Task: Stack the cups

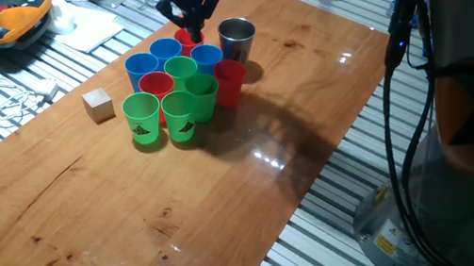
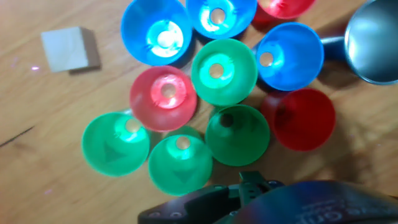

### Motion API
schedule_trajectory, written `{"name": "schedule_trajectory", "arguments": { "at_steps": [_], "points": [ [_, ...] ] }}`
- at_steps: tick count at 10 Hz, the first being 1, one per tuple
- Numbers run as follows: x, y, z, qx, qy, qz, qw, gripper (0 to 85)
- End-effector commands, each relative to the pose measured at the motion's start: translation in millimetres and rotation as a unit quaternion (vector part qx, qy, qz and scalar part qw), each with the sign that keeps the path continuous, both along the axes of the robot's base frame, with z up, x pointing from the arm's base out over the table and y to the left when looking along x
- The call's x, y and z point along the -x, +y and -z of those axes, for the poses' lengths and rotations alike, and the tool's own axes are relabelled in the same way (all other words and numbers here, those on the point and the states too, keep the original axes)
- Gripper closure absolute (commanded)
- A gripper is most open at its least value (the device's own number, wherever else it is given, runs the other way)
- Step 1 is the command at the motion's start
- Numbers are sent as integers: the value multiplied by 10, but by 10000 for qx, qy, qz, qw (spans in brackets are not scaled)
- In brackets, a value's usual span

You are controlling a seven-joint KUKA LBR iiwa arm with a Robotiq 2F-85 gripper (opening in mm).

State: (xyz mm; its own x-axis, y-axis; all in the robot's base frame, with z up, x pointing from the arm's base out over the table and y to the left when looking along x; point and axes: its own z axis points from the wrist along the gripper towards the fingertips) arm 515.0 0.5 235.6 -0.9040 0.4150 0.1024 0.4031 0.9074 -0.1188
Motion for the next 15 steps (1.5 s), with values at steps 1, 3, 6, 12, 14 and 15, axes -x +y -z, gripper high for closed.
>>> {"name": "schedule_trajectory", "arguments": {
  "at_steps": [1,3,6,12,14,15],
  "points": [
    [1,-1,-3,-191,-184,-351,9990,850],
    [1,-1,-3,-358,-303,-879,9950,850],
    [1,-1,-3,-313,-244,-771,9962,850],
    [-279,648,65,-105,-195,868,9960,340],
    [-330,838,243,-168,-295,1117,9932,340],
    [-331,910,318,-158,-352,1191,9921,340]
  ]
}}
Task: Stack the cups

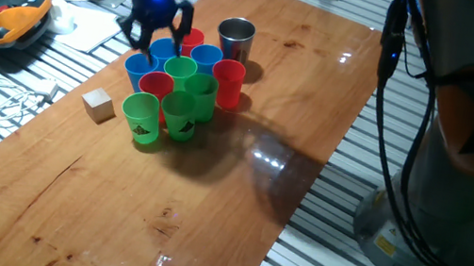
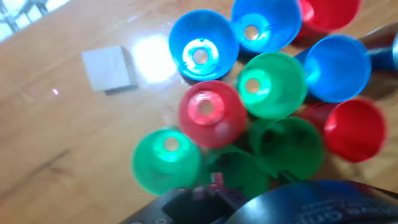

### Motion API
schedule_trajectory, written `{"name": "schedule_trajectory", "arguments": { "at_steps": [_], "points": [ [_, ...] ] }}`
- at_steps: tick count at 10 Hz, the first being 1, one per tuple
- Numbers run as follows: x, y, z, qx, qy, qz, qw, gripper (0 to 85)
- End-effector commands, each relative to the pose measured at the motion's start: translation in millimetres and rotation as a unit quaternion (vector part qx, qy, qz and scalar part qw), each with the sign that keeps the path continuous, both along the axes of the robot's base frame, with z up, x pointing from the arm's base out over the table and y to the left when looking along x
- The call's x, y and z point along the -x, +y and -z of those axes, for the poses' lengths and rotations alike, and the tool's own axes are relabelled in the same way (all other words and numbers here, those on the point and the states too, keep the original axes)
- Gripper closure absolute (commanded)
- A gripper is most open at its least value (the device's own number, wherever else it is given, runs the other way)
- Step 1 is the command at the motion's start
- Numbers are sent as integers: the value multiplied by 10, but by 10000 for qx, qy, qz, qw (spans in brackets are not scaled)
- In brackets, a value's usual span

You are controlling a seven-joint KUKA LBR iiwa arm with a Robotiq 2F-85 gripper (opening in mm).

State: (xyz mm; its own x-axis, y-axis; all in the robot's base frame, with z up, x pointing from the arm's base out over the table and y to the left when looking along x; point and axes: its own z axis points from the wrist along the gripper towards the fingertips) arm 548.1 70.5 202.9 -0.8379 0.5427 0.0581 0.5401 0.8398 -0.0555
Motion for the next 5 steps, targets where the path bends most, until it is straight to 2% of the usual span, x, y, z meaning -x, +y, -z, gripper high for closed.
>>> {"name": "schedule_trajectory", "arguments": {
  "at_steps": [1,4,5],
  "points": [
    [-10,273,44,-11,-11,515,9987,340],
    [-70,414,258,-20,-119,698,9975,340],
    [-90,406,307,-51,-132,706,9974,340]
  ]
}}
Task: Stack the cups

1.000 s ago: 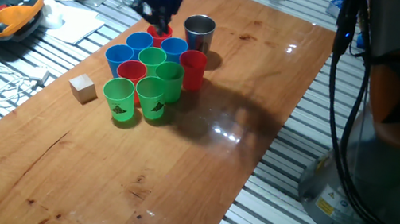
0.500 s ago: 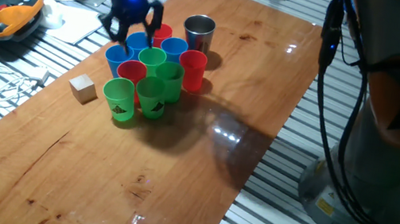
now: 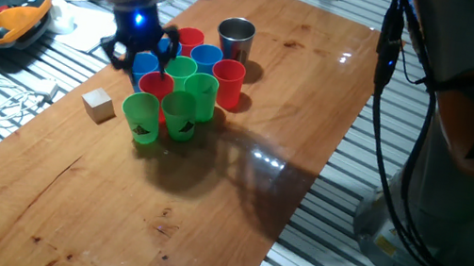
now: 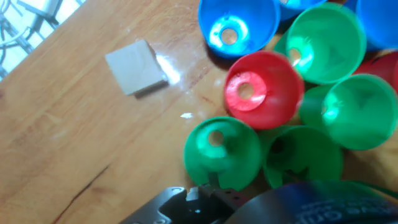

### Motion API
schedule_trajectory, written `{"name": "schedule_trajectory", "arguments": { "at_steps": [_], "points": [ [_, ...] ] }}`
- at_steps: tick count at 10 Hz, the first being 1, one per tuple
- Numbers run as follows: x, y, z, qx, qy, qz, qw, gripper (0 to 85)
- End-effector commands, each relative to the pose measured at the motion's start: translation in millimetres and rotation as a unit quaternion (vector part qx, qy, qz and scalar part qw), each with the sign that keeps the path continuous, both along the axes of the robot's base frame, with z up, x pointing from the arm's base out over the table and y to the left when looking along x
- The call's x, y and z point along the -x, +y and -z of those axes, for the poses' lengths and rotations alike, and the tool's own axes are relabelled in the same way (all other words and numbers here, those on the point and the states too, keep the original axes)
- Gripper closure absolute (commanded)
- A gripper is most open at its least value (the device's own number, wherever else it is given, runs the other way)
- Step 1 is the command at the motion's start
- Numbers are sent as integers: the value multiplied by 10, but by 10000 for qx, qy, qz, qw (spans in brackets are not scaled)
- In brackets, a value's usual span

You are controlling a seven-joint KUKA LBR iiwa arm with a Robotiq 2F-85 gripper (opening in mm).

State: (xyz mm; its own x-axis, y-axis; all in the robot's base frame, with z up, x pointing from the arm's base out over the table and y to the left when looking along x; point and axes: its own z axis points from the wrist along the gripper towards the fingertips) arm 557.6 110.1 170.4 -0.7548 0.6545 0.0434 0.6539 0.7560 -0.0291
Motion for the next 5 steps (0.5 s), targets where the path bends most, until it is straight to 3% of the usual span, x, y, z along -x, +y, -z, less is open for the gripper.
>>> {"name": "schedule_trajectory", "arguments": {
  "at_steps": [1,5],
  "points": [
    [-4,-10,22,-6,-8,-6,10000,340],
    [8,-112,183,-2,-124,-105,9999,340]
  ]
}}
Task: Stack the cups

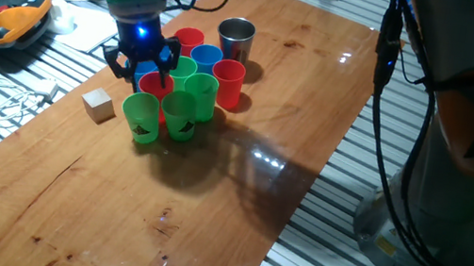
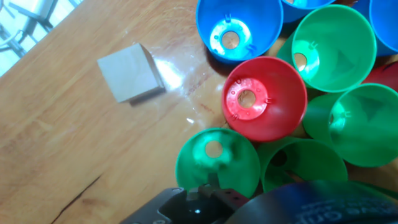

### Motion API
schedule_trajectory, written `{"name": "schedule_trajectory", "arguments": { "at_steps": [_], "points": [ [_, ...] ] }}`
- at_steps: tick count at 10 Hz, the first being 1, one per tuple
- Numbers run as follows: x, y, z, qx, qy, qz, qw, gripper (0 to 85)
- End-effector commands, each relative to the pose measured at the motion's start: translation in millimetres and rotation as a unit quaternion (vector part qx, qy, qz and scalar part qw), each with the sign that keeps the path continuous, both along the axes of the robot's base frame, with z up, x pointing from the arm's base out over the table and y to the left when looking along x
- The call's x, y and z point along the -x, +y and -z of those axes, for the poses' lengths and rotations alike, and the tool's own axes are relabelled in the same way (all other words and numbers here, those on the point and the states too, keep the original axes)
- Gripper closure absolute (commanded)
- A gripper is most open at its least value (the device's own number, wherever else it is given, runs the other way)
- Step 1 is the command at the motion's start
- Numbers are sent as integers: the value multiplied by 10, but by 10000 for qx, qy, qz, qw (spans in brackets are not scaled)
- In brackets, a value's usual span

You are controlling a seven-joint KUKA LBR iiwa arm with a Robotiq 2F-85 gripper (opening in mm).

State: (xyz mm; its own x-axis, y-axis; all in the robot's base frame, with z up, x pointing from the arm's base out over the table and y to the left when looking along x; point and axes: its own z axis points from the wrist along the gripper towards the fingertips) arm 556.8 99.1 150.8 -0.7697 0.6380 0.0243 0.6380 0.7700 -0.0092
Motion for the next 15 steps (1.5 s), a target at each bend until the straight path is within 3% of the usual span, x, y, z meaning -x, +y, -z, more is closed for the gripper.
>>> {"name": "schedule_trajectory", "arguments": {
  "at_steps": [1,7,12,15],
  "points": [
    [0,-3,44,-11,-40,4,10000,340],
    [30,-72,294,-12,-248,-40,9997,340],
    [91,-91,384,11,-301,-48,9995,340],
    [120,-97,501,11,-401,-55,9992,340]
  ]
}}
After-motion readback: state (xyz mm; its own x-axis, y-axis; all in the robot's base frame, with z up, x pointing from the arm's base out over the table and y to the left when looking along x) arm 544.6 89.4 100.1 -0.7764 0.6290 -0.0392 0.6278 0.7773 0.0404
